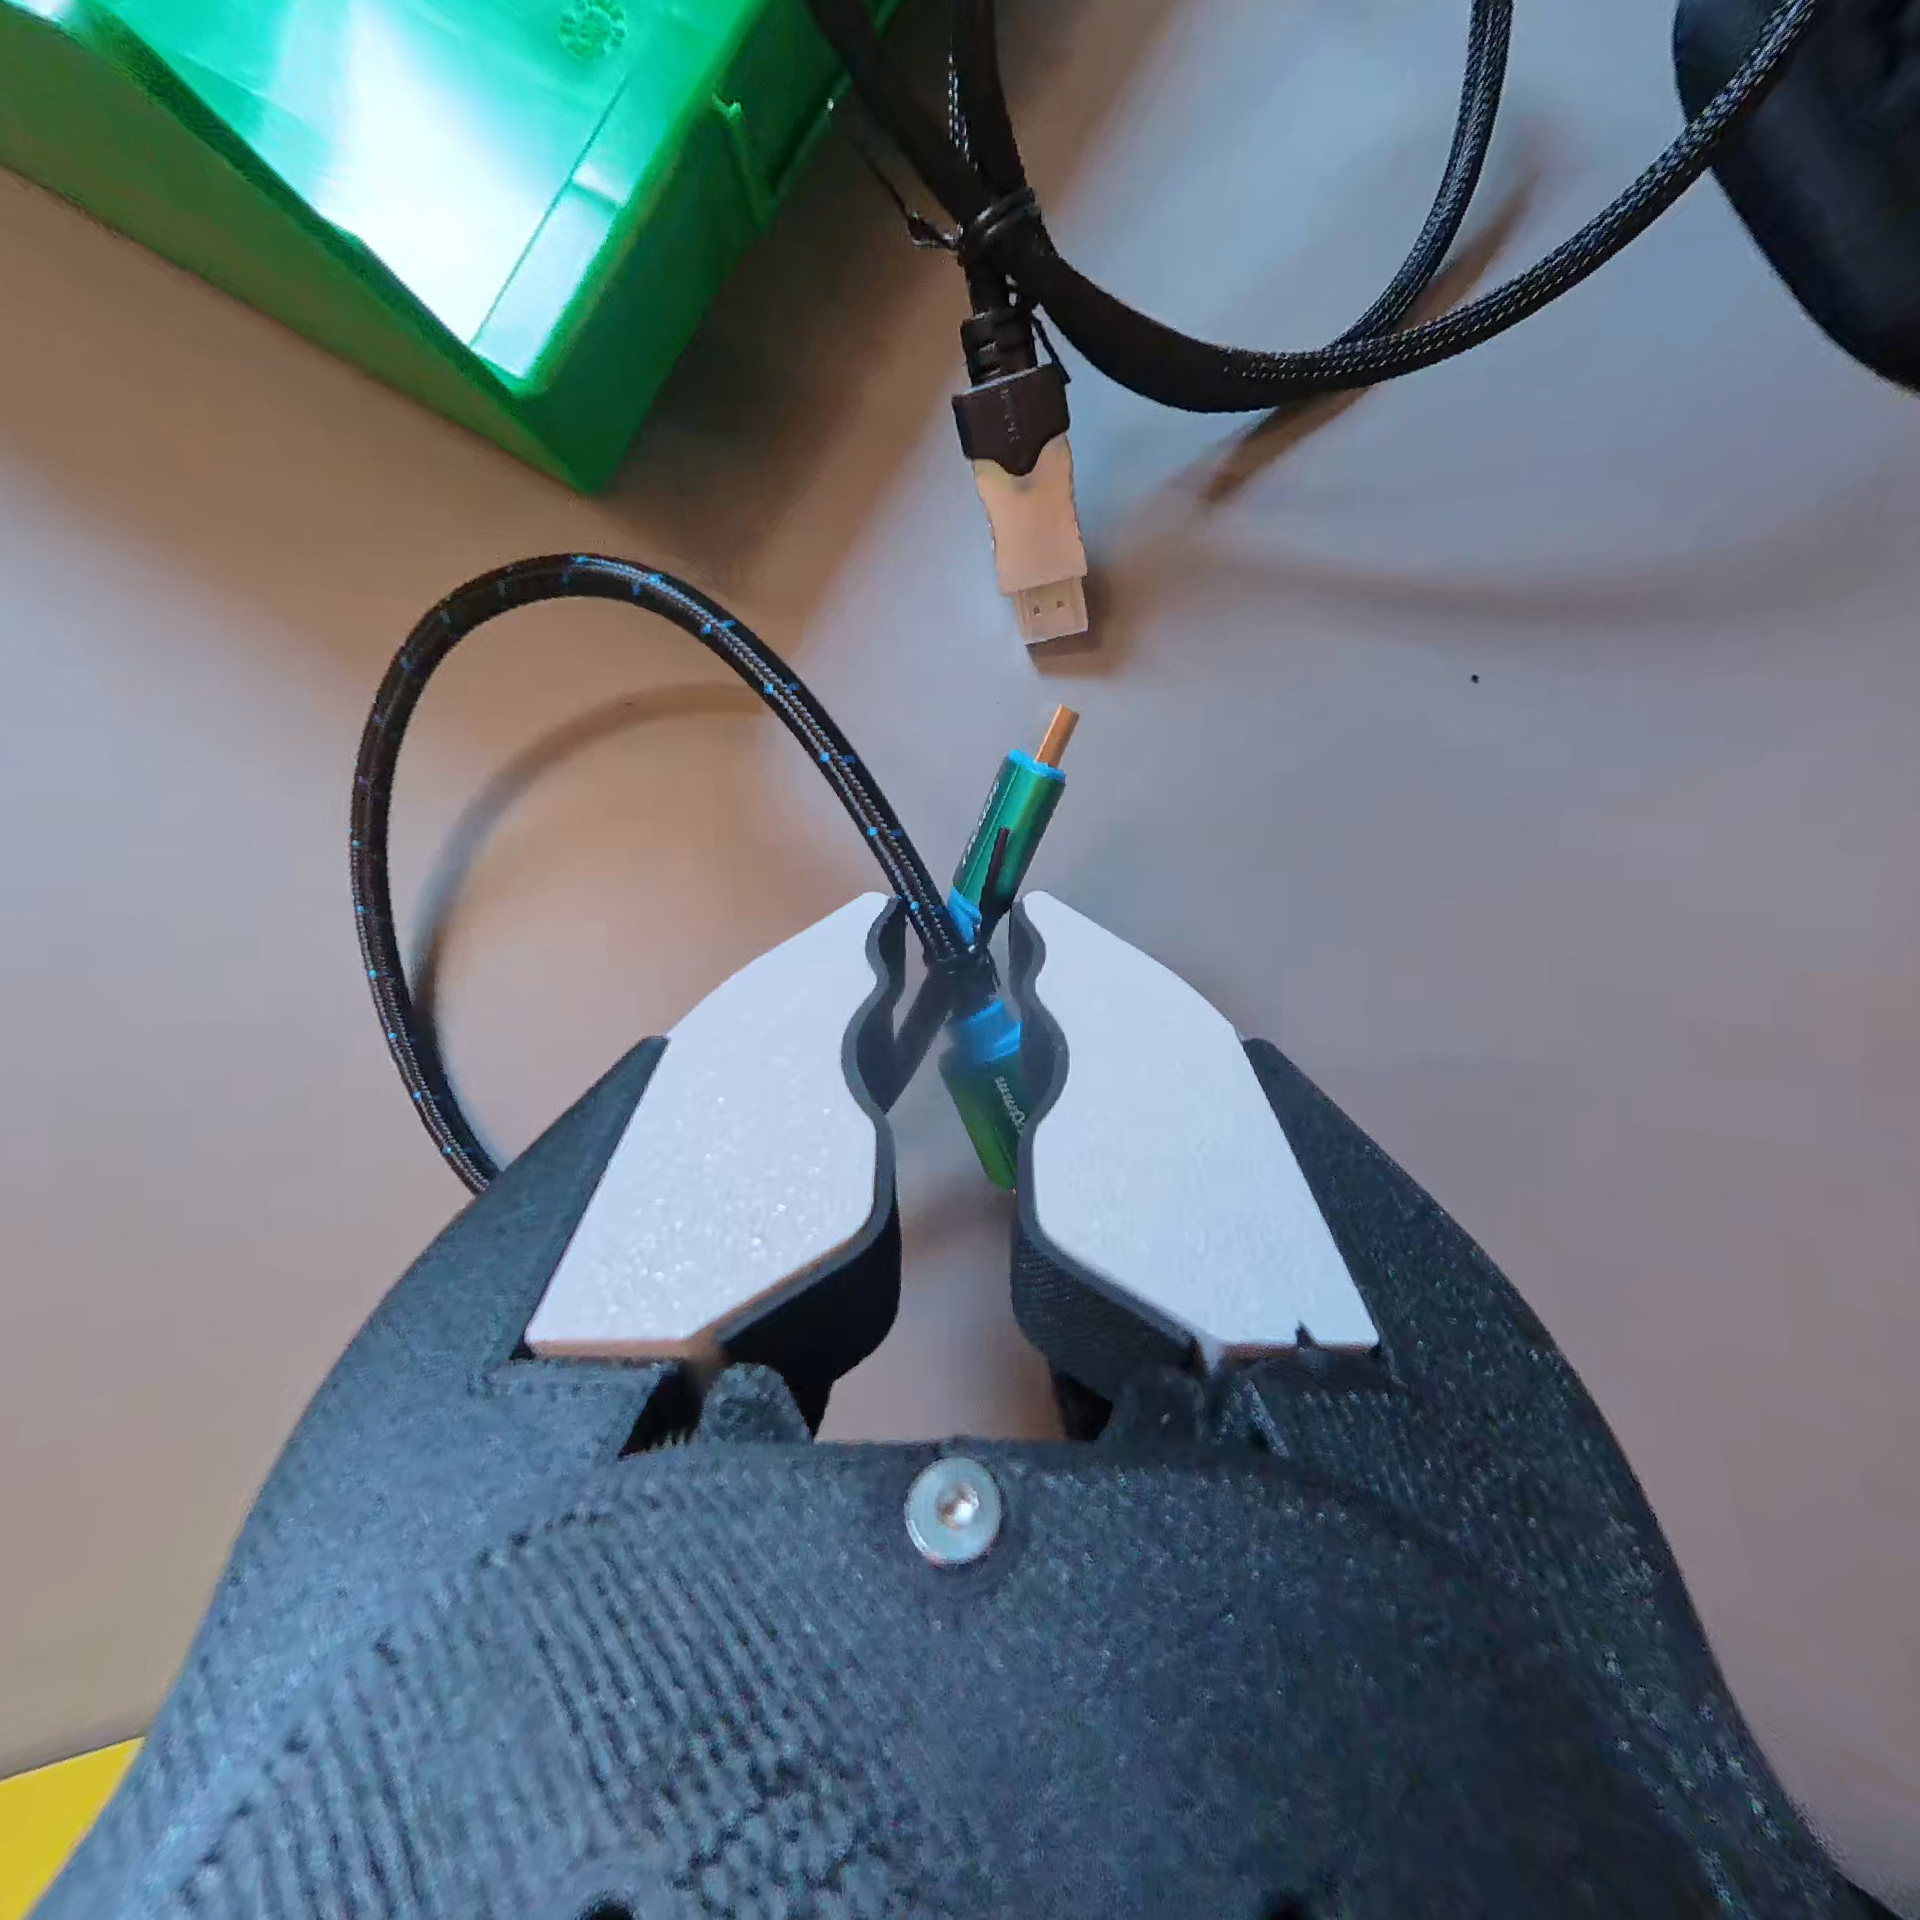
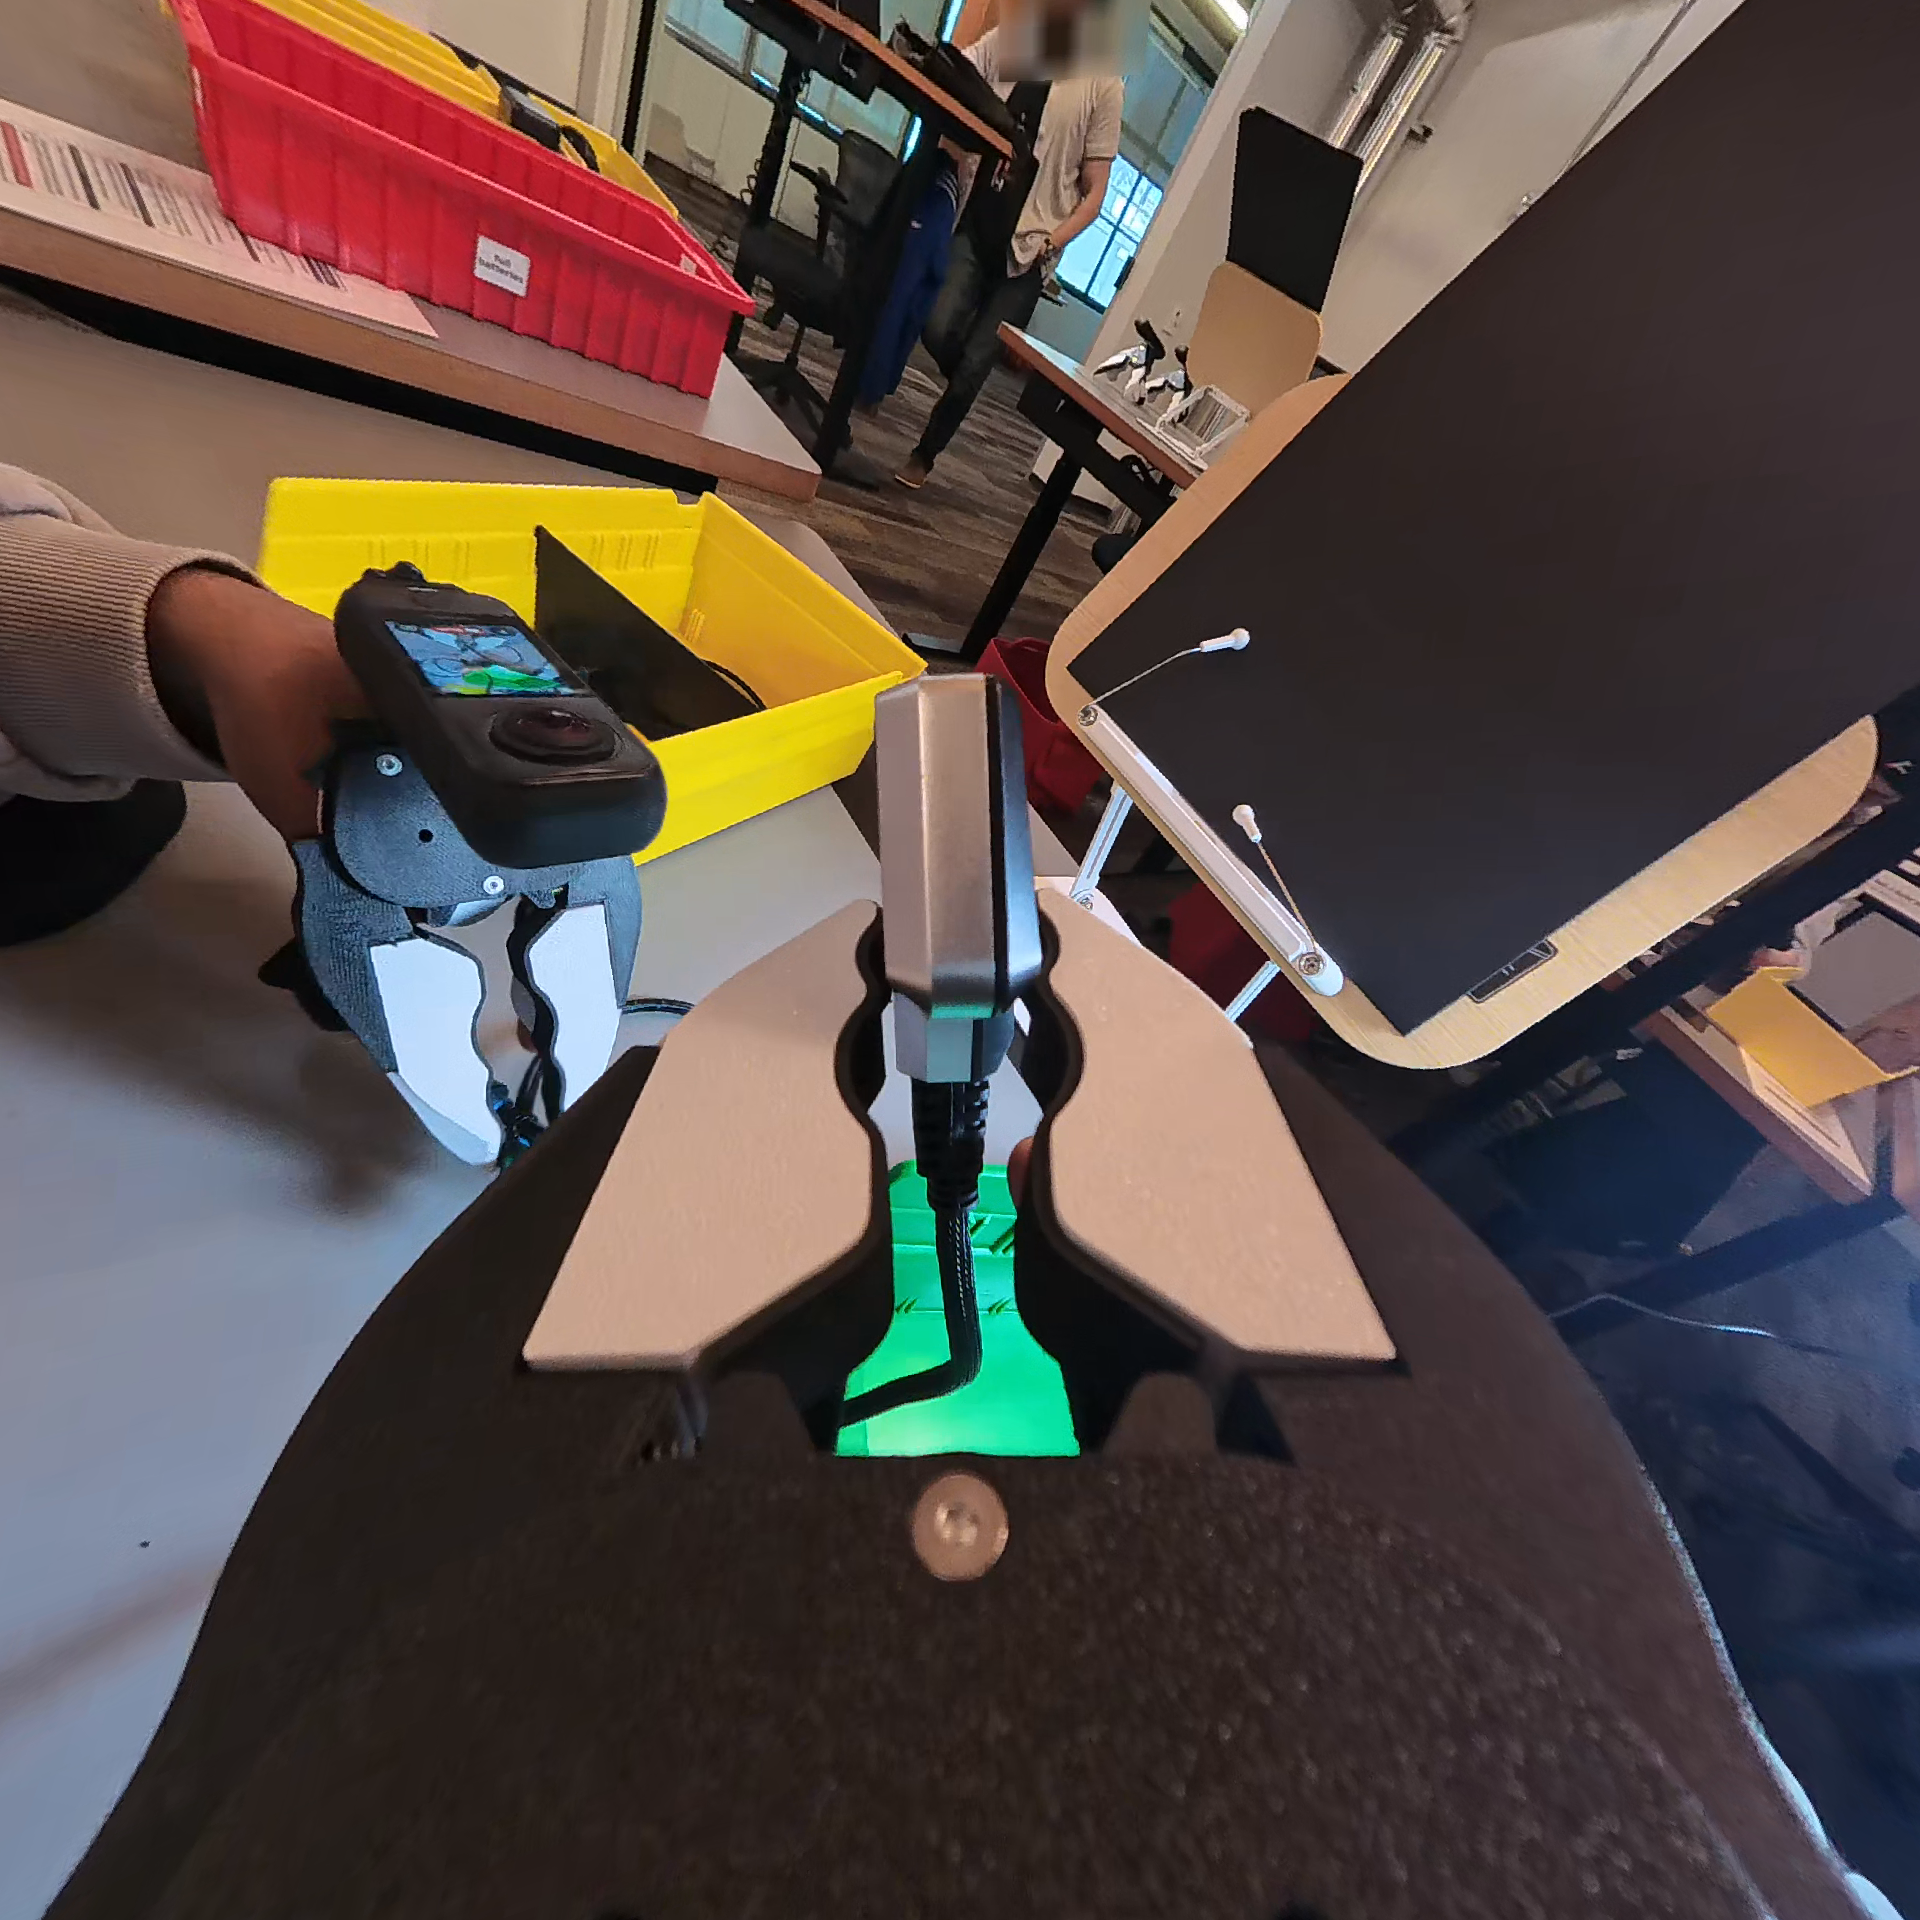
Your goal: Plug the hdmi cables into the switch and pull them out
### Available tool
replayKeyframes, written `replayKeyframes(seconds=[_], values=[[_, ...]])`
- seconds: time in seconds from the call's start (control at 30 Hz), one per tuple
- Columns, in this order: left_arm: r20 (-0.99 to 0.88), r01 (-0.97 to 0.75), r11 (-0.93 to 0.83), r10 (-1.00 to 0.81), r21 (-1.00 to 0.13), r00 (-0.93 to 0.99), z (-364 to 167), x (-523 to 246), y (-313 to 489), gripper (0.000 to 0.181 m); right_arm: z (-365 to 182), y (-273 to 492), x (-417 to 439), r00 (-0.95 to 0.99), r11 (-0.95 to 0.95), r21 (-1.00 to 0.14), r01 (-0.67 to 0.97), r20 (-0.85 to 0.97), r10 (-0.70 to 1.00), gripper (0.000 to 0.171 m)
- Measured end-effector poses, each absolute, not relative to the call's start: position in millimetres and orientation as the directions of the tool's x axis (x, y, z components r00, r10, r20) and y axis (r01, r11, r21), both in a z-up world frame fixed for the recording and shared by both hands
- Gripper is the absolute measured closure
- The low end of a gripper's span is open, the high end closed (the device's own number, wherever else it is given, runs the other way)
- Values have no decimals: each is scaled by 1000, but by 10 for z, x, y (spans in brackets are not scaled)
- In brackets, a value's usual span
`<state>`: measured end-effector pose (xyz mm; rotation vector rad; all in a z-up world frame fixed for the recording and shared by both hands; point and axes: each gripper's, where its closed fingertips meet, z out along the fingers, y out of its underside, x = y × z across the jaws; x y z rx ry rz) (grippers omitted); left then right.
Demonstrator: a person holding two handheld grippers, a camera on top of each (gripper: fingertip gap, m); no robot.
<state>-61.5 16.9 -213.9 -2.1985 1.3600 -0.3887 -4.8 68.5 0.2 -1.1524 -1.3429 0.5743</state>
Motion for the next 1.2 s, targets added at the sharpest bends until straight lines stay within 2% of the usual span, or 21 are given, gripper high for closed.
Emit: replayKeyframes(seconds=[0.1, 0.2, 0.33, 0.4, 0.5, 0.63, 0.83, 0.93, 1.07, 1.2], values=[[-34, -744, -341, -899, -575, 438, -2119, -633, 152, 162, -3, 686, -49, 206, 382, -882, 277, 443, 873, 148], [26, -696, -317, -919, -644, 394, -1971, -575, 76, 161, -18, 686, -56, 203, 383, -879, 283, 445, 872, 148], [-56, -586, -362, -817, -725, 574, -1717, -760, 489, 159, -5, 711, -60, 205, 381, -881, 279, 443, 873, 148], [-138, -582, -417, -720, -698, 680, -1742, -899, 789, 158, 3, 744, -63, 212, 371, -888, 272, 431, 877, 148], [-237, -660, -507, -664, -554, 709, -2015, -1031, 1061, 150, -7, 766, -47, 216, 369, -887, 278, 432, 876, 148], [-188, -677, -602, -673, -423, 716, -2427, -1059, 1217, 144, 8, 794, 8, 223, 372, -885, 280, 437, 872, 148], [-23, -583, -651, -657, -486, 753, -2482, -1009, 1259, 161, 9, 875, 61, 232, 342, -906, 248, 398, 887, 148], [-60, -628, -608, -694, -486, 718, -2480, -1004, 1221, 171, -9, 872, 47, 230, 332, -912, 243, 386, 893, 148], [-151, -728, -542, -749, -421, 645, -2467, -1047, 1063, 174, 12, 817, 31, 225, 348, -905, 246, 403, 887, 148], [-124, -712, -534, -754, -456, 645, -2383, -1047, 986, 174, 55, 767, 29, 220, 355, -906, 231, 404, 888, 148]])
